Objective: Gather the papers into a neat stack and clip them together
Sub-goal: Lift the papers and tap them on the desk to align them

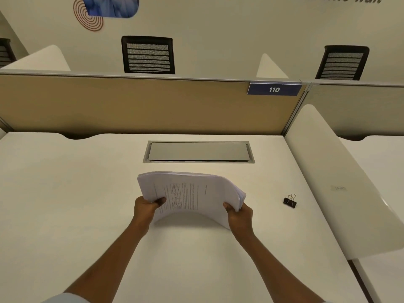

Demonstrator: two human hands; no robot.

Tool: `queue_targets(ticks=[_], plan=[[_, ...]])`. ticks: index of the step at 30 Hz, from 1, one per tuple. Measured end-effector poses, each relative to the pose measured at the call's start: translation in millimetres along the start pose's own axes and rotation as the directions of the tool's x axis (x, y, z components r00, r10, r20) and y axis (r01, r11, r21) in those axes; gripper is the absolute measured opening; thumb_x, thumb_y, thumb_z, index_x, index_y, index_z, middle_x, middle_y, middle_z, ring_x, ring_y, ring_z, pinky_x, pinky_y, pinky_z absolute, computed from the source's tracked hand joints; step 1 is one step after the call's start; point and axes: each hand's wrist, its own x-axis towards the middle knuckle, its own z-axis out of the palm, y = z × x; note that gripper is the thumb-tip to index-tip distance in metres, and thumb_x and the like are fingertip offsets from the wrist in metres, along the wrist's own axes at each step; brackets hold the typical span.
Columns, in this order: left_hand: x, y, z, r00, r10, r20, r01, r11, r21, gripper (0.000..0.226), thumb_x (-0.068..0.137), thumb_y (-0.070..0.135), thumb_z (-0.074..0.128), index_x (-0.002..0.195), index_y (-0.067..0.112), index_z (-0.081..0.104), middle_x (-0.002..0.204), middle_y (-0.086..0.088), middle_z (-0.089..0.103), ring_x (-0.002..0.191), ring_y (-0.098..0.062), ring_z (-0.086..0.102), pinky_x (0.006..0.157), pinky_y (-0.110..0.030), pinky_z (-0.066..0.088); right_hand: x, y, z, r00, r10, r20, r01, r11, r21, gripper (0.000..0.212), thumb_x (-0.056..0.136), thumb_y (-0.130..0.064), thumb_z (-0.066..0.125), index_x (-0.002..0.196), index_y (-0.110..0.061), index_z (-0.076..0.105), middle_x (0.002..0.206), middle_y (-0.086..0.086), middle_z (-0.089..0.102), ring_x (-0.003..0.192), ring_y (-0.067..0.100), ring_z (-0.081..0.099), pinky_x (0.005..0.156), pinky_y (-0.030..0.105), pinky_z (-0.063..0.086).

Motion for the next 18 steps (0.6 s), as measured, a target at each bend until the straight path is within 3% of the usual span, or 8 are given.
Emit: queue_targets(ticks=[3,6,11,14,18], plan=[[2,6,2,1.0,0.017,0.026,-0.017,0.999,0.027,0.023,0.079,0.0,0.072,0.098,0.012,0.066,0.091,-0.006,0.07,0.09,-0.029,0.066,0.076,-0.037,0.055,2,-3,-1,0.998,-0.024,0.053,0.027,0.998,-0.05,0.02,0.083,-0.001,0.064,0.066,-0.01,0.058,0.059,-0.001,0.054,0.055,0.013,0.043,0.056,0.025,0.037],[5,15,1,0.999,0.031,0.027,-0.033,0.998,0.053,0.022,0.078,0.001,0.073,0.099,0.009,0.068,0.091,-0.009,0.071,0.091,-0.034,0.067,0.072,-0.037,0.055,3,-7,0,0.997,-0.038,0.063,0.041,0.998,-0.046,0.023,0.082,0.001,0.061,0.065,0.006,0.046,0.062,0.004,0.043,0.059,0.014,0.031,0.059,0.03,0.029],[8,54,-5,0.997,0.046,0.057,-0.052,0.993,0.104,0.033,0.072,0.003,0.078,0.103,0.006,0.067,0.091,-0.007,0.071,0.082,-0.029,0.069,0.07,-0.039,0.057,-5,-25,-6,0.999,0.035,0.028,-0.038,0.994,0.1,0.021,0.08,0.006,0.06,0.062,0.002,0.051,0.063,0.006,0.053,0.058,0.016,0.045,0.054,0.025,0.041],[11,88,-17,0.988,0.064,0.144,-0.093,0.974,0.206,0.036,0.066,0.021,0.084,0.098,0.01,0.07,0.087,-0.005,0.072,0.077,-0.028,0.067,0.062,-0.032,0.052,-8,-37,-9,0.994,0.104,0.035,-0.11,0.962,0.251,0.012,0.079,0.008,0.062,0.069,0.002,0.06,0.07,0.011,0.063,0.063,0.023,0.057,0.06,0.032,0.049],[11,130,-44,0.944,0.099,0.314,-0.169,0.965,0.203,0.072,0.043,0.056,0.086,0.098,0.011,0.073,0.09,-0.002,0.076,0.078,-0.022,0.067,0.066,-0.03,0.045,-14,-51,-12,0.986,0.163,0.031,-0.159,0.877,0.453,0.015,0.077,0.013,0.063,0.079,-0.002,0.065,0.078,0.01,0.07,0.069,0.025,0.066,0.065,0.034,0.054]])
